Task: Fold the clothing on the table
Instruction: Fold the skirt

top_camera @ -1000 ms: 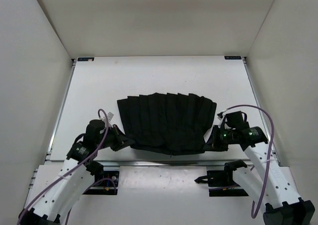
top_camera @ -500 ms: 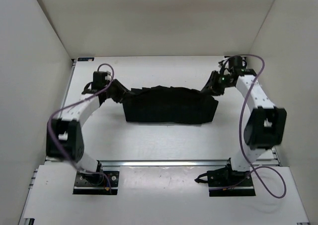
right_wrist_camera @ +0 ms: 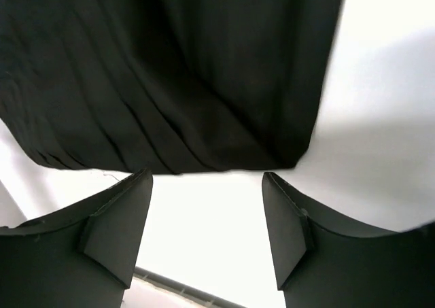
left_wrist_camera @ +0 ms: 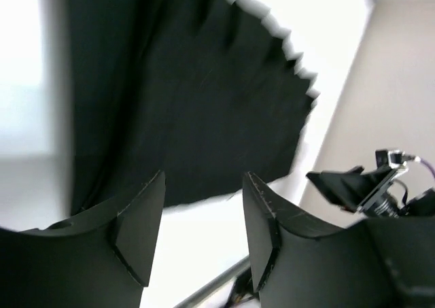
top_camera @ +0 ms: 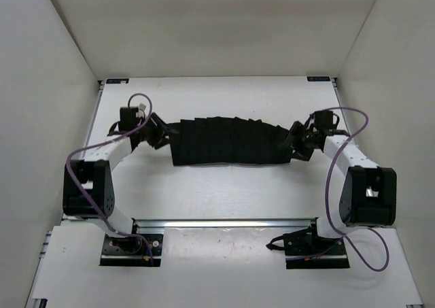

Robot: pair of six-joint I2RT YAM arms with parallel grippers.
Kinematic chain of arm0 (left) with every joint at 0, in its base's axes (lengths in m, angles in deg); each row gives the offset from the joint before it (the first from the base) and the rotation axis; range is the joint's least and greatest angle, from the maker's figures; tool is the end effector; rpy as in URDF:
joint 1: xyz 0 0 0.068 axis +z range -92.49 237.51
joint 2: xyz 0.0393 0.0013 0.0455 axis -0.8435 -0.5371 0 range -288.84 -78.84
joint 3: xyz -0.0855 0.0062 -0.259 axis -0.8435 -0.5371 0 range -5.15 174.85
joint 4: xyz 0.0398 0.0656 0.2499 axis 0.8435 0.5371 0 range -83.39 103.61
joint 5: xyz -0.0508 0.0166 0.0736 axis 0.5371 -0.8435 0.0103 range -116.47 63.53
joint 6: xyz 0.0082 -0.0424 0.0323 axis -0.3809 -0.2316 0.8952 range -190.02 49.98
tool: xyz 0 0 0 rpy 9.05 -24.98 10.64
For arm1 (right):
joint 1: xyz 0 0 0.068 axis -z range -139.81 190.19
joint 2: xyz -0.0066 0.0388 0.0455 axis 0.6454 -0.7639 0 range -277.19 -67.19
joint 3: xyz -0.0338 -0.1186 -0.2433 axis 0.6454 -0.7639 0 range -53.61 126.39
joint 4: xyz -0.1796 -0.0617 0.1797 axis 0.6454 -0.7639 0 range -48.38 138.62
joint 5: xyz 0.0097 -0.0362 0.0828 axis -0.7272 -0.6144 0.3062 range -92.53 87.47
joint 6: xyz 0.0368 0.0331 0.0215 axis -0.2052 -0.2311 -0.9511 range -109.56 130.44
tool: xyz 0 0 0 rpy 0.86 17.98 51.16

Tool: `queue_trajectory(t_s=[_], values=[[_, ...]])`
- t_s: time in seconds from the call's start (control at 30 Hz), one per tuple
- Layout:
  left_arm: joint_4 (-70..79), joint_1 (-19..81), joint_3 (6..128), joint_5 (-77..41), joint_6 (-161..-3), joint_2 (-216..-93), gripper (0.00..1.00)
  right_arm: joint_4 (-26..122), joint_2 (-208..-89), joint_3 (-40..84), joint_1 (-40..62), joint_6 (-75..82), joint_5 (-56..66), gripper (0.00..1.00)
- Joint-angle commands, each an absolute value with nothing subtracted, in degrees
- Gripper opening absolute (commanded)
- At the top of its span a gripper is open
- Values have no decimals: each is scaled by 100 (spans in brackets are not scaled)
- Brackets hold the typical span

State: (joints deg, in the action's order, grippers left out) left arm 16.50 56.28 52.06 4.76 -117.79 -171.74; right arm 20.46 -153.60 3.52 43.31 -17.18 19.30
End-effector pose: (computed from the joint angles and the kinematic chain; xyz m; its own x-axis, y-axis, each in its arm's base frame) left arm 0.3400 -0.0258 0.2083 -0.7622 -0.6169 -0.1961 -0.2726 0.5808 -0.7671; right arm 0.3044 -0.0034 0.2193 -0.8150 0.4753 -0.3315 0.2579 0.8098 0.5270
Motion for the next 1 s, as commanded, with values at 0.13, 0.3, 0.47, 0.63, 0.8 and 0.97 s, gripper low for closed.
queue_trajectory(t_s=[0.13,0.3,0.47,0.63,0.8,0.97], values=[[1558,5444,3381,-405,-11440,-16242,61,4095,-14874,-1404,4046,-3225,1778,63],[1487,5119,3492,-984,-11414,-16768,58,5195,-15348,-1722,4055,-4184,1734,61],[1022,4671,3783,-977,-11650,-17462,46,5636,-15560,-1713,4010,-4449,1242,45],[793,4196,4213,-714,-11678,-18096,6,5329,-15605,-1433,4572,-3677,1416,0],[468,3634,3995,-652,-11950,-17948,0,4407,-15121,-836,5030,-2054,1761,0],[125,3335,3722,-564,-12232,-17833,0,3089,-14779,288,4706,-724,1655,0]])
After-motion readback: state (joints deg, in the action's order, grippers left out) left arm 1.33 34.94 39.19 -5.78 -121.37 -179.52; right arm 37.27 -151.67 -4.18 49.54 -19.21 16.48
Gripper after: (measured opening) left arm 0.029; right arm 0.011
